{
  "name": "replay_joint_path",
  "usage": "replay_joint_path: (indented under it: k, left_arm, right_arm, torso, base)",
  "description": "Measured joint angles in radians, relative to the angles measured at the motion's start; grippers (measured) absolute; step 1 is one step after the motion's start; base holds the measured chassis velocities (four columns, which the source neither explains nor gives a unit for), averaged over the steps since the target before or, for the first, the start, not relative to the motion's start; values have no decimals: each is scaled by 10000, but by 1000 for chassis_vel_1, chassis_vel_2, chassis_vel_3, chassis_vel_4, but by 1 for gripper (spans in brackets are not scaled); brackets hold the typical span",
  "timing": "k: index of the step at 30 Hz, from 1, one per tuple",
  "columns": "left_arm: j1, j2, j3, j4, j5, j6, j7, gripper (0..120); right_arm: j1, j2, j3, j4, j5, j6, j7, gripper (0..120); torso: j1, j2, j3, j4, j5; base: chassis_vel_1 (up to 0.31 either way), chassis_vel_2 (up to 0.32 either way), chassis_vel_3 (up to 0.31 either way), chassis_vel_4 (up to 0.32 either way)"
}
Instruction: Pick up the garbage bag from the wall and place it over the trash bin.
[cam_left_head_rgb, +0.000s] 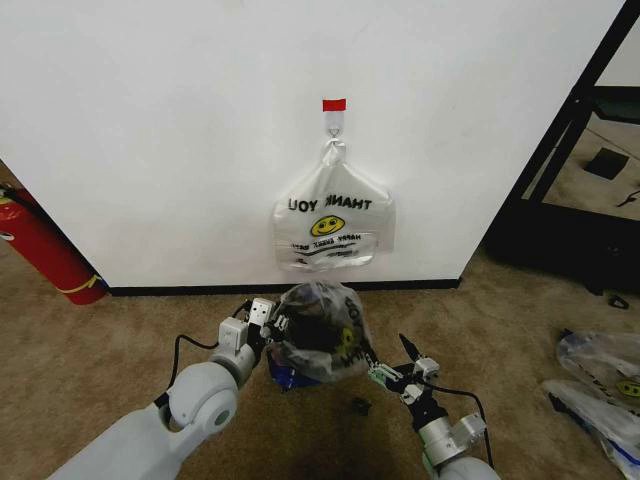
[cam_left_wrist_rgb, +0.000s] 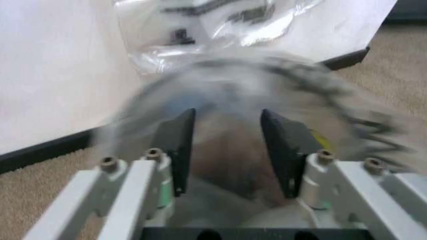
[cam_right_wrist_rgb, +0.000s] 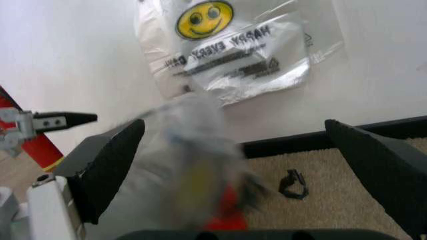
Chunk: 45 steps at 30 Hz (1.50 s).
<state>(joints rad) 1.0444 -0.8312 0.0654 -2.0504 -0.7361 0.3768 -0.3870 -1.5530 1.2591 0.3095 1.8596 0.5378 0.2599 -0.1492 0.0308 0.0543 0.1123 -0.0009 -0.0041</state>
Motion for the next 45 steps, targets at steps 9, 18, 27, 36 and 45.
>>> replay_joint_path:
  k: [9,18,27,36,45]
  left_arm:
    - [-251,-41,-141,-164,-392,-186,-83,75]
    - [2195,-354,-2310,-1052,658,-2679,396,100]
    - [4904,-1920,-4880,-775,2910,-6325,1707,100]
    - [6613,-3361,-6414,-992,4117,-7886,2387,100]
    - [7130,-3363,-6734,-1126,4331,-8283,2501,100]
  right_arm:
    - [-176,38,41,415,75,-109,49,100]
    - [-1051,339,1024,1272,-894,110,1036,100]
    - [-2525,1081,3012,2281,-2073,1240,2788,100]
    - [-3973,1818,3873,3436,-2599,2774,3165,100]
    - [-4398,1819,3602,3704,-3407,3756,2231,100]
  torso:
    - [0,0,0,-3,0]
    - [0,0,-1,4,-2]
    - [0,1,-2,-2,-1]
    - [-1,1,-2,-3,0]
    - [-1,1,-1,-1,2]
  base:
    - [0,0,0,0]
    - [0,0,0,0]
    - [0,0,0,0]
    - [0,0,0,0]
    - [0,0,0,0]
